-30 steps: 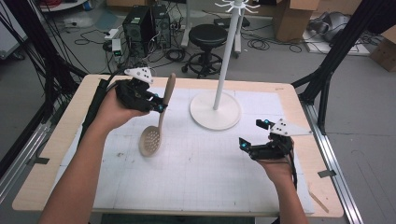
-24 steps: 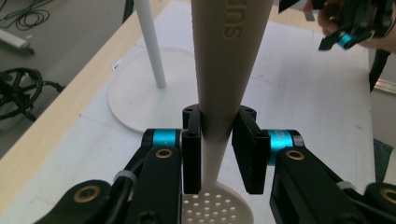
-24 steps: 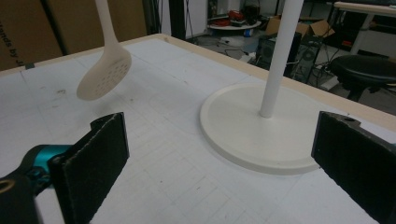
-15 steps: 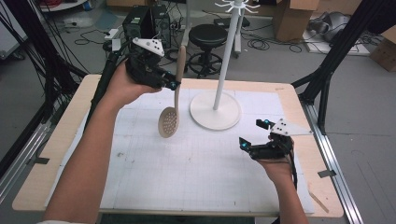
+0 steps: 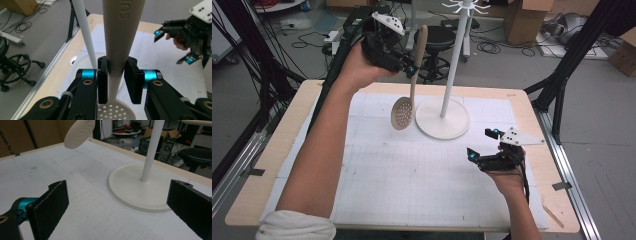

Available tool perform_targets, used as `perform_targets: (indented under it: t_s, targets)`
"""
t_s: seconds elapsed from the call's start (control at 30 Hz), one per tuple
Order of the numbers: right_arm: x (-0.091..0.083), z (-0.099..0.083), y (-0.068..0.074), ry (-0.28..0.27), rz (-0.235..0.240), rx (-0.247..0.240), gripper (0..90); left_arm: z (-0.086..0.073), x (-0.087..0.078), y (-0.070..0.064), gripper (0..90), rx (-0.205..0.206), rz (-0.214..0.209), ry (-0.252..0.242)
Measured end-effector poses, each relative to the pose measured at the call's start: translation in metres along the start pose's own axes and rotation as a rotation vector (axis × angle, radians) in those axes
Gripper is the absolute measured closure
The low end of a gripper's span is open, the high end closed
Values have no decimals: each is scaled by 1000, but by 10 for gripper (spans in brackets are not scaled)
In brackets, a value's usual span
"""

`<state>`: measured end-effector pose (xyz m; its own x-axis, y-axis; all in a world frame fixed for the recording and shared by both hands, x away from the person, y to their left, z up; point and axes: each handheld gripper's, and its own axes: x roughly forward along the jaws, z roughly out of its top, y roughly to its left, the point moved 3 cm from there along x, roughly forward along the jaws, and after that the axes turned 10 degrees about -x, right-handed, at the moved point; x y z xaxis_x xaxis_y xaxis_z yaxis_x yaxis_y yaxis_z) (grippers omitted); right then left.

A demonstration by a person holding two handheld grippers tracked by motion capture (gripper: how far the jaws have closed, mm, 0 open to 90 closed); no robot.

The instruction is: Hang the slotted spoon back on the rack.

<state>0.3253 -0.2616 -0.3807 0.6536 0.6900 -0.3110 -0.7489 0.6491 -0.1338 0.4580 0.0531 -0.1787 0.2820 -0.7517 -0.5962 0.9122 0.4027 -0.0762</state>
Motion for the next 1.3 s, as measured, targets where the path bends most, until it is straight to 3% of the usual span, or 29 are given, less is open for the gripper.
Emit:
perform_targets:
  t_s: [0.23,0.43,0.83,0.97,1.1,1.3]
  targets:
    - [-1,0,-2,-8,0,6,25,29,13,2,740,-7,24,-7]
    - [-2,0,-1,-12,2,6,25,44,19,6,740,-15,60,11]
    - [-4,-1,-3,-17,2,12,25,59,34,8,740,-25,105,50]
    - [-4,-1,-3,-18,1,12,25,61,35,9,740,-33,110,44]
    - [-4,-2,-2,-19,2,14,25,59,39,14,740,-41,128,68]
    - [-5,-2,-2,-17,1,17,25,60,40,13,740,-41,123,51]
